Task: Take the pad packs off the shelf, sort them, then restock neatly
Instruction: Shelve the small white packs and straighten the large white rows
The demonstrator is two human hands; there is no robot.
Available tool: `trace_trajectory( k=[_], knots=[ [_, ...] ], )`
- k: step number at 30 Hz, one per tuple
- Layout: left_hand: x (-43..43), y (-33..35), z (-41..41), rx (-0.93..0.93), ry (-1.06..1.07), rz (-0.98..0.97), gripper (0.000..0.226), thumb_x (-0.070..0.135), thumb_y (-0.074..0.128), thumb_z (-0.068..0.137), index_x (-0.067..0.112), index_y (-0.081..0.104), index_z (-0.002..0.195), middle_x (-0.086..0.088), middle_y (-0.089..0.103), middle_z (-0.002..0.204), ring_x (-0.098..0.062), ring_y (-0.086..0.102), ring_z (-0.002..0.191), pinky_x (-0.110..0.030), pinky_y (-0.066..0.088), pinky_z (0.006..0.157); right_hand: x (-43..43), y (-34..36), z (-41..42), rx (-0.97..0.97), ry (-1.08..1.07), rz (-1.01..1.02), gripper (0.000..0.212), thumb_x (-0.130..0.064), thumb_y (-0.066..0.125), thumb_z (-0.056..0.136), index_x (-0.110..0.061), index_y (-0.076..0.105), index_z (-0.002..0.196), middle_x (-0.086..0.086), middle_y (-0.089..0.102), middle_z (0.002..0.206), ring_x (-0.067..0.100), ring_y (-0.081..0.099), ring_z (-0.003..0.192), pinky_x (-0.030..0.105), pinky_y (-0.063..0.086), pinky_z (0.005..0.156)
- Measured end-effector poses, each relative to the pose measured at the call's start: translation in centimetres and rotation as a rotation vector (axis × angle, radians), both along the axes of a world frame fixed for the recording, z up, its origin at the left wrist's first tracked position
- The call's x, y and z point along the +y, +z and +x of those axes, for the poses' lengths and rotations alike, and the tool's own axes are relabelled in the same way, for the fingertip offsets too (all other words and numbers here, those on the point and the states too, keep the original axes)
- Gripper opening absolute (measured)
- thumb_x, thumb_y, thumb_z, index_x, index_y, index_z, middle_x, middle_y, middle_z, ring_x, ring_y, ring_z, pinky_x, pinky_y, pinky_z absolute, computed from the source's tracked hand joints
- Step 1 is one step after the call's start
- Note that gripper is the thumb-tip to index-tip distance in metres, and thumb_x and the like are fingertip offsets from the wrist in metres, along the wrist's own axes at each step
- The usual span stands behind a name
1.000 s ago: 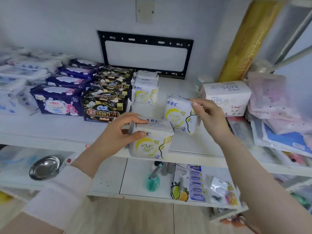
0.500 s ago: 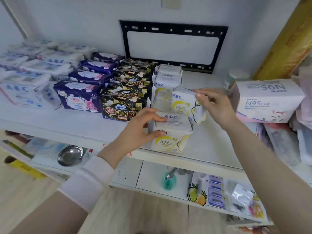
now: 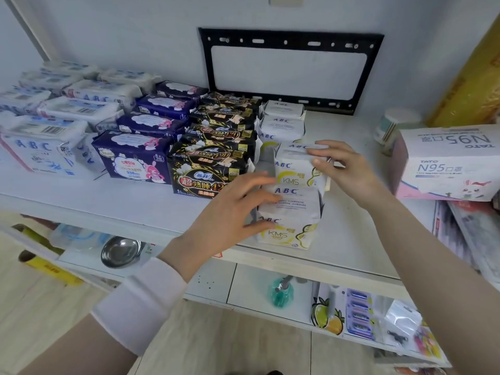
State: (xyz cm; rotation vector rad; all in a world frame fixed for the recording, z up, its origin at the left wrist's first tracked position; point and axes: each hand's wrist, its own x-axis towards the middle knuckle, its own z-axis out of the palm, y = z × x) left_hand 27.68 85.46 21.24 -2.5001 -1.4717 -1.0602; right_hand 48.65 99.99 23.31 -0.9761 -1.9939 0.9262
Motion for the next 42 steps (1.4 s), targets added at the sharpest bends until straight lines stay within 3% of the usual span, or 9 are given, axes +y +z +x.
trace_trajectory(
  k=[5,10,17,21,25,31,35,38,42],
  knots=[
    [0.2,-0.5,0.6,0.099,-0.041,0.044,0.044,0.04,0.06,0.083,0.02,0.05,0.121,-0.008,0.053,0.13,-0.021,0.044,0.126,-0.034,0.036,0.104,0.3,-0.6,-0.7,-0.003,0.022,-0.071,0.025,-0.024,0.067,0.083,-0.037,0.064,0.104,-0.009,0.049,0.129,-0.006,0.042,0.119,0.013,0.044,0.091],
    [0.8,-0.8,0.8,0.129,-0.008,0.036,0.045,0.034,0.062,0.082,0.02,0.048,0.123,-0.006,0.053,0.13,-0.021,0.046,0.125,-0.035,0.037,0.104,0.4,0.0,-1.4,-0.086,0.005,-0.127,0.029,-0.029,0.065,0.085,-0.034,0.063,0.114,-0.003,0.041,0.13,-0.002,0.037,0.121,-0.009,0.027,0.08],
    [2.8,0.5,0.4,0.247,0.074,0.066,0.044,0.035,0.058,0.078,0.018,0.047,0.117,-0.01,0.059,0.121,-0.027,0.057,0.113,-0.035,0.042,0.097,0.5,1.6,-2.1,-0.075,0.075,-0.239,0.032,-0.027,0.044,0.097,-0.014,0.06,0.122,-0.016,0.05,0.091,0.006,0.05,0.101,0.027,0.039,0.103],
    [4.0,1.2,0.3,0.331,0.138,0.081,0.059,0.024,0.082,0.063,0.014,0.051,0.112,-0.013,0.063,0.113,-0.03,0.061,0.103,-0.033,0.036,0.094,0.8,1.2,-2.7,-0.071,0.079,-0.254,0.035,-0.03,0.042,0.098,-0.012,0.061,0.122,-0.02,0.054,0.098,0.006,0.053,0.106,0.022,0.039,0.1],
    [4.4,1.8,0.3,0.377,0.161,0.091,0.056,0.021,0.086,0.056,0.008,0.062,0.105,-0.012,0.065,0.108,-0.03,0.064,0.099,-0.034,0.028,0.097,1.3,0.6,-3.1,-0.054,0.072,-0.244,0.037,-0.032,0.043,0.097,-0.011,0.06,0.122,0.0,0.059,0.119,0.008,0.053,0.109,0.018,0.041,0.094],
    [4.1,1.5,0.1,0.347,0.173,0.026,0.058,0.022,0.084,0.06,0.011,0.057,0.109,-0.012,0.064,0.113,-0.03,0.063,0.101,-0.033,0.03,0.095,0.9,-0.3,-4.1,-0.006,0.056,-0.186,0.036,-0.03,0.043,0.097,-0.01,0.059,0.123,0.003,0.057,0.124,0.009,0.052,0.113,0.006,0.039,0.088],
    [3.9,1.4,0.0,0.341,0.157,-0.001,0.055,0.027,0.078,0.068,0.013,0.051,0.114,-0.012,0.06,0.119,-0.031,0.06,0.106,-0.033,0.03,0.098,0.3,-0.8,-4.1,0.111,0.003,-0.24,0.042,-0.037,0.042,0.097,-0.019,0.047,0.135,-0.001,0.045,0.14,0.007,0.041,0.127,0.021,0.032,0.107],
    [3.6,1.5,-0.2,0.295,0.184,-0.043,0.051,0.044,0.051,0.082,0.012,0.051,0.122,-0.01,0.055,0.128,-0.027,0.053,0.117,-0.033,0.026,0.104,-0.8,-1.1,-3.9,0.356,-0.113,-0.366,0.048,-0.042,0.033,0.098,-0.028,0.029,0.144,-0.007,0.031,0.15,0.006,0.029,0.137,0.026,0.023,0.113],
    [3.4,2.1,-1.1,0.22,0.332,-0.07,0.056,0.046,0.038,0.088,0.009,0.051,0.129,-0.012,0.051,0.134,-0.028,0.045,0.127,-0.038,0.028,0.109,-2.7,-2.2,-5.0,0.555,-0.255,-0.552,0.054,-0.05,0.027,0.098,-0.022,0.032,0.143,-0.008,0.035,0.148,0.003,0.035,0.132,0.022,0.027,0.107]
  ],
)
